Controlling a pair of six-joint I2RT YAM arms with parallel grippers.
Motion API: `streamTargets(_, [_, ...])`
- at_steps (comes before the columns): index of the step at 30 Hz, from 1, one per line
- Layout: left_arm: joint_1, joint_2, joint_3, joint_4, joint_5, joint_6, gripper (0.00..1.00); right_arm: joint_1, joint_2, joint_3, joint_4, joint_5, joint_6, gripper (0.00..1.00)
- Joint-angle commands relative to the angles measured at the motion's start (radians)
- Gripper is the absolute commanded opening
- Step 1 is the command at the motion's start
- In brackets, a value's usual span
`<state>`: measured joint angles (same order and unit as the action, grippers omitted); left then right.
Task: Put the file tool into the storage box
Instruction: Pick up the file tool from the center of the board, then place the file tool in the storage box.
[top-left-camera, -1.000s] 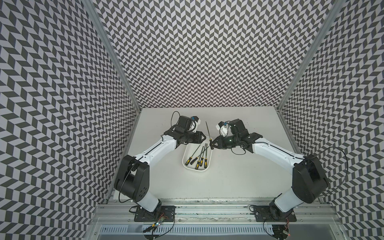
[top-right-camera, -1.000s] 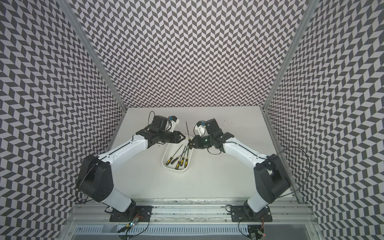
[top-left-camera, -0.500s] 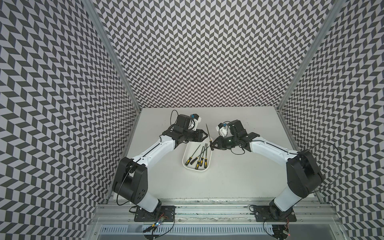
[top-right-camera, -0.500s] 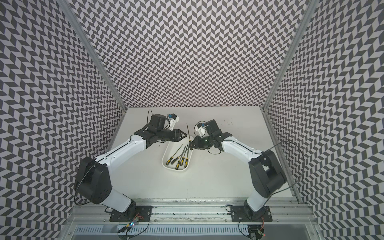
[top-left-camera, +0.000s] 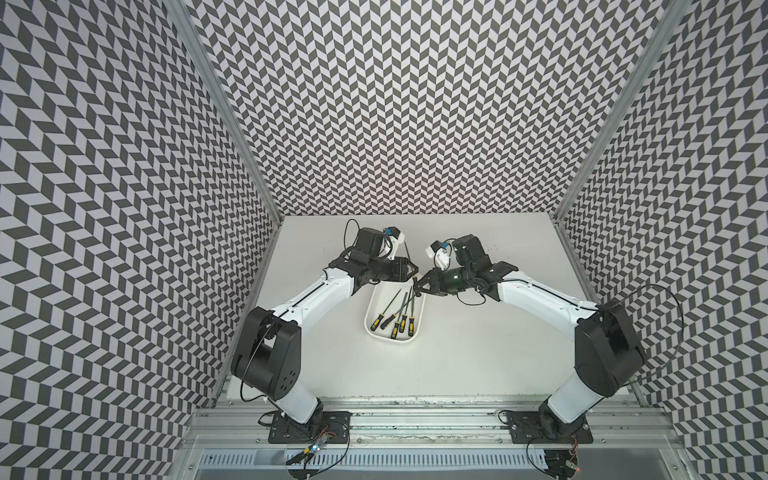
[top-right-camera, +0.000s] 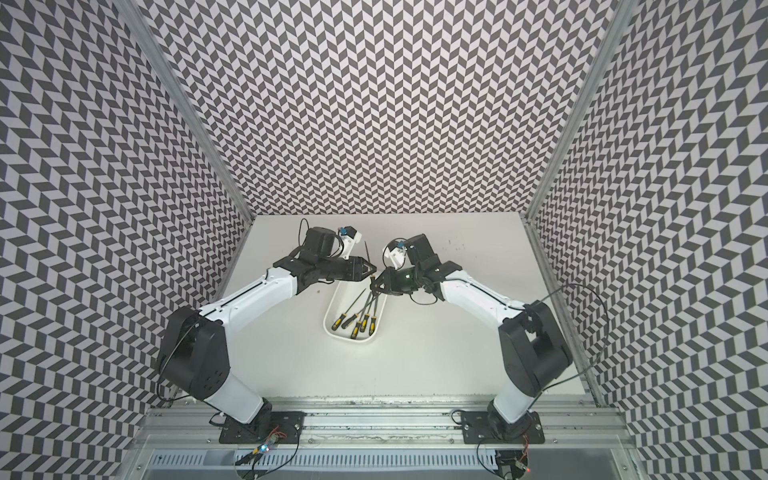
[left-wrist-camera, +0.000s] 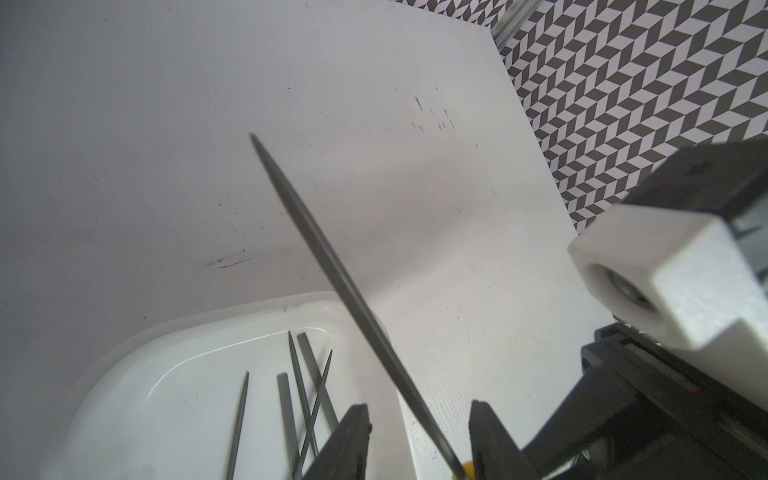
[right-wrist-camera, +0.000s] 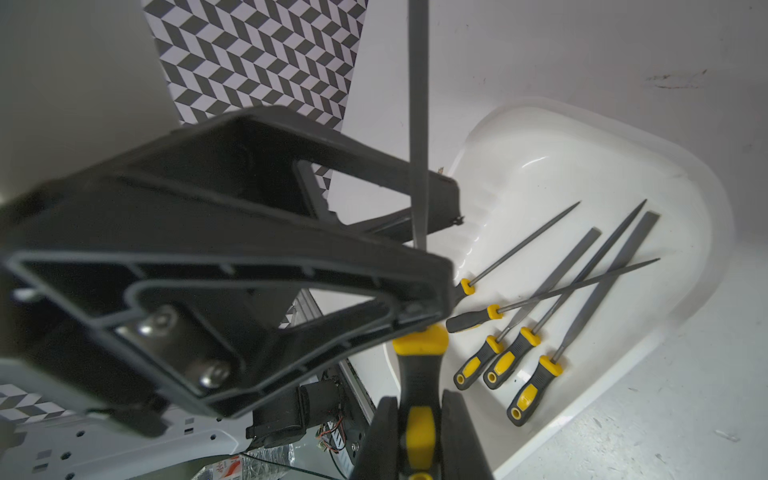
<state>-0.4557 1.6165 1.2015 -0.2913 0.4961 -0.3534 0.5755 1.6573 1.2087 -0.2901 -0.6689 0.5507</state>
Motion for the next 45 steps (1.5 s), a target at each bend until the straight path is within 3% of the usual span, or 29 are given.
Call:
streamTargets(1, [-0.005,0.010,0.039,0.032,0.012,0.003,0.40,0.012,-0.020,0.025,0.046,-0.015,0.009,0.00])
streamTargets(5, [-0.005,0.013,0.055,0.012,-0.006,0.016,0.07,0.012,-0.030,0.021,0.042,-0.003,0.011,0.00])
streamTargets(7, [-0.005,0.008,0.060,-0.007,-0.027,0.030,0.00,0.013,-0.034,0.016,0.043,-0.002,0.013,0.00])
streamTargets(10, [-0.005,-0.007,0.056,-0.035,-0.064,0.054,0.00,0.013,-0.034,0.015,0.040,0.001,0.016,0.02])
streamTargets(13, [-0.005,-0.014,0.051,-0.098,-0.123,0.084,0.00,0.013,-0.031,0.026,-0.004,0.042,0.013,0.37])
streamTargets(14, [-0.005,-0.020,0.041,-0.117,-0.146,0.100,0.00,0.012,-0.033,0.026,-0.013,0.060,0.010,0.44])
streamTargets(16, [-0.003,-0.030,0.010,-0.146,-0.192,0.124,0.00,0.009,-0.045,0.014,-0.017,0.092,0.001,0.50])
streamTargets(26, [-0.025,-0.030,-0.150,-0.188,-0.329,0.165,0.00,-0.032,-0.054,-0.047,-0.010,0.091,0.006,0.50])
streamTargets(39, [-0.057,0.063,-0.169,-0.223,-0.445,0.161,0.00,-0.077,-0.050,-0.071,-0.026,0.065,0.017,0.49])
streamTargets(42, [-0.058,0.079,-0.176,-0.228,-0.464,0.156,0.06,-0.091,-0.055,-0.079,-0.025,0.065,0.019,0.49])
streamTargets(45, [-0.057,0.097,-0.161,-0.246,-0.496,0.144,0.20,-0.096,-0.059,-0.083,-0.020,0.054,0.024,0.49])
